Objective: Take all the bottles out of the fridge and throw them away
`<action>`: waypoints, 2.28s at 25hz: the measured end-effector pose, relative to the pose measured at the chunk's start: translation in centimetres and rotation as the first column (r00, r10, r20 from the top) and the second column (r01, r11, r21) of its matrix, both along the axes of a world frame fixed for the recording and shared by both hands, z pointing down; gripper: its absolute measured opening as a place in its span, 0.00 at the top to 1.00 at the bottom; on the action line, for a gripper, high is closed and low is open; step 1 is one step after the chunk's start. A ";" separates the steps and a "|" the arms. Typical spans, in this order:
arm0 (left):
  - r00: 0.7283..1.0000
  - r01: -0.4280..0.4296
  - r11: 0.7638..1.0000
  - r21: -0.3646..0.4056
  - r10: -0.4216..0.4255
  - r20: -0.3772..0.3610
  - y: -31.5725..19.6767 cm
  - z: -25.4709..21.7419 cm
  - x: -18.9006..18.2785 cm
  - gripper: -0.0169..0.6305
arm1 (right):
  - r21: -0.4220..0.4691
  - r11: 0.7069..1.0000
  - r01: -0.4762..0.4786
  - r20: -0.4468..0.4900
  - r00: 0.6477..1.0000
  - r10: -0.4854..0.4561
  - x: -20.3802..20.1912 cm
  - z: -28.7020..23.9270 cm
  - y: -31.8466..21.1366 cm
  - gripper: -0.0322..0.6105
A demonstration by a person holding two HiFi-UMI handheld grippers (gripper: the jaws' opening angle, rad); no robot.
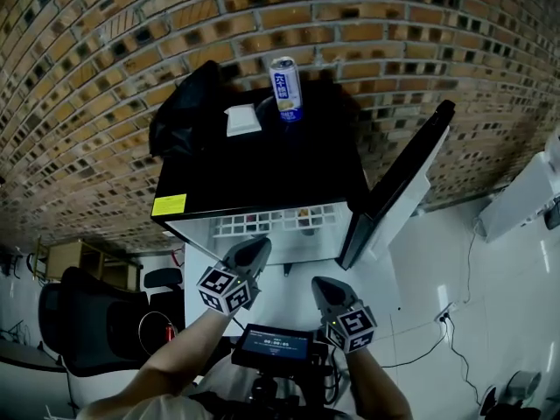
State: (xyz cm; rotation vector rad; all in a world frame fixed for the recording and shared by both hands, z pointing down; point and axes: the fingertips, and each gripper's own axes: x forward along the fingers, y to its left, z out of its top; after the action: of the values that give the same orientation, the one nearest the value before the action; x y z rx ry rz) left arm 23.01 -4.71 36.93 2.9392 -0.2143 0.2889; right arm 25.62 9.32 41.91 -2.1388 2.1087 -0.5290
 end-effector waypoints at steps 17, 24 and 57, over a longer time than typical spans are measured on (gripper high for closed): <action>0.984 0.159 0.976 0.148 -0.168 0.051 -4.7 -1.3 8.3 0.51 | -0.011 1.000 -0.023 0.026 0.999 0.023 3.6 0.7 2.7 0.95; 0.977 0.168 0.972 0.166 -0.186 0.099 -5.6 0.1 12.1 0.45 | -0.018 0.999 -0.032 0.033 0.999 0.032 5.2 1.0 3.7 0.95; 0.991 0.106 0.984 0.144 -0.116 0.062 4.3 0.0 -1.3 0.51 | -0.022 0.970 0.242 0.058 0.969 -0.240 1.0 2.2 0.6 0.95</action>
State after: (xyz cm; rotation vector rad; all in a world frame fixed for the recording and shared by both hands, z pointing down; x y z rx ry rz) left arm 21.67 -0.42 36.90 3.0430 -0.4238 0.3754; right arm 26.59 9.93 44.13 -1.8675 2.3584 -0.6359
